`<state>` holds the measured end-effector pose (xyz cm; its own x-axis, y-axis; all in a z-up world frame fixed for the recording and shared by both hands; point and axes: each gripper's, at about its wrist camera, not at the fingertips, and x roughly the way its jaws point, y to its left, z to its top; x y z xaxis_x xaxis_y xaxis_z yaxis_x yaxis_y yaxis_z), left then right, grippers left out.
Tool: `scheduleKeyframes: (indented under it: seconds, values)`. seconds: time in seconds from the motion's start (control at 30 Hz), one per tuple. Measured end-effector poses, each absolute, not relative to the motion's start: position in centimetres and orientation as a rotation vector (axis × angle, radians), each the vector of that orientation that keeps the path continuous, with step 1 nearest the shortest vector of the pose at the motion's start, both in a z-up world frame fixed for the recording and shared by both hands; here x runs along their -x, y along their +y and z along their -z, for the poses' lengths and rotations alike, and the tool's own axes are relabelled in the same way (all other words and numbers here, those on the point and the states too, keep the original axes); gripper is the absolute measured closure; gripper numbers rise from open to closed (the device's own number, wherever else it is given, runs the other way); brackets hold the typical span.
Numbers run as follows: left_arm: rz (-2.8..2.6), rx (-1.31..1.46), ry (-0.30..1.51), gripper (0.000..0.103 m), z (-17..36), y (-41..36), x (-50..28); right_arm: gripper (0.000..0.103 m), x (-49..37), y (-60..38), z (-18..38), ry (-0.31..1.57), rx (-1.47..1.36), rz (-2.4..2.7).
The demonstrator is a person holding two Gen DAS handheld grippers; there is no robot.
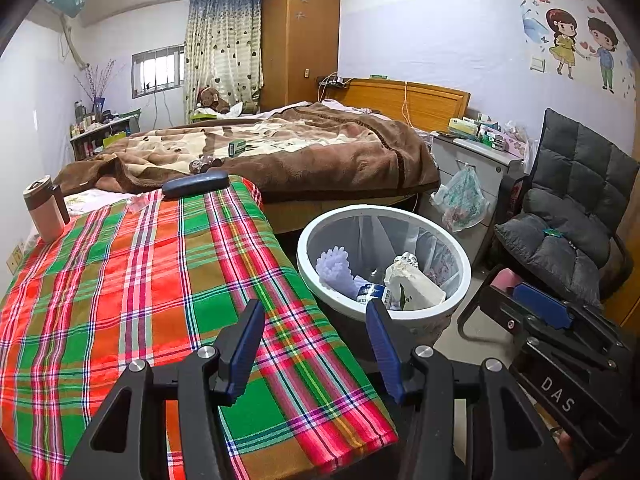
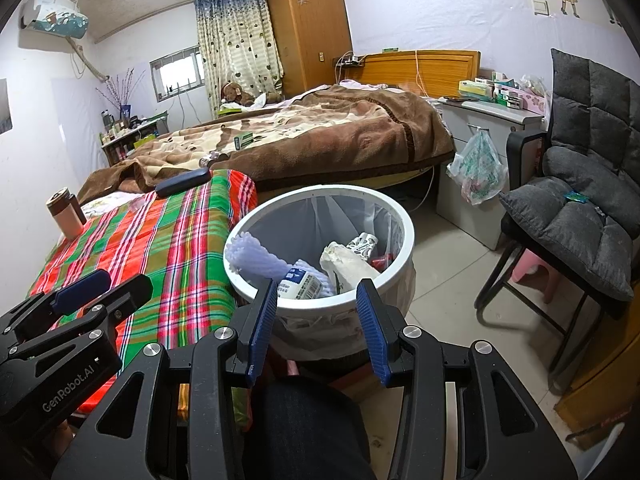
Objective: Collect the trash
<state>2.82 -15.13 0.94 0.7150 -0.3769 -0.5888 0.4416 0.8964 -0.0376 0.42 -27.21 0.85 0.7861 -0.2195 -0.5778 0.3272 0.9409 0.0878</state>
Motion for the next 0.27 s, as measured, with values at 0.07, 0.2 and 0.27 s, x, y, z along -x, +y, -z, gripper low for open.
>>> scheduleKeyframes:
  seconds: [0.07,0.2,0.27]
  values:
    - [0.45,-0.108,0.631,0.051,-0.83,-15.08,-2.88,0.06,-0.43,-27.21,-0.85,0.597,-0.187,0.297]
    - [0.447,-0.108,0.632,0.051,-0.78,-15.0,-2.93,0.06,-0.4,-27.15,-0.87,0.597,-0.186,0.297]
    - [0.445,-0.109,0.631,0.051,-0.8,-15.03,-2.95,0.06,-0.42,-27.22,-0.82,0.599,-0.187,0.296]
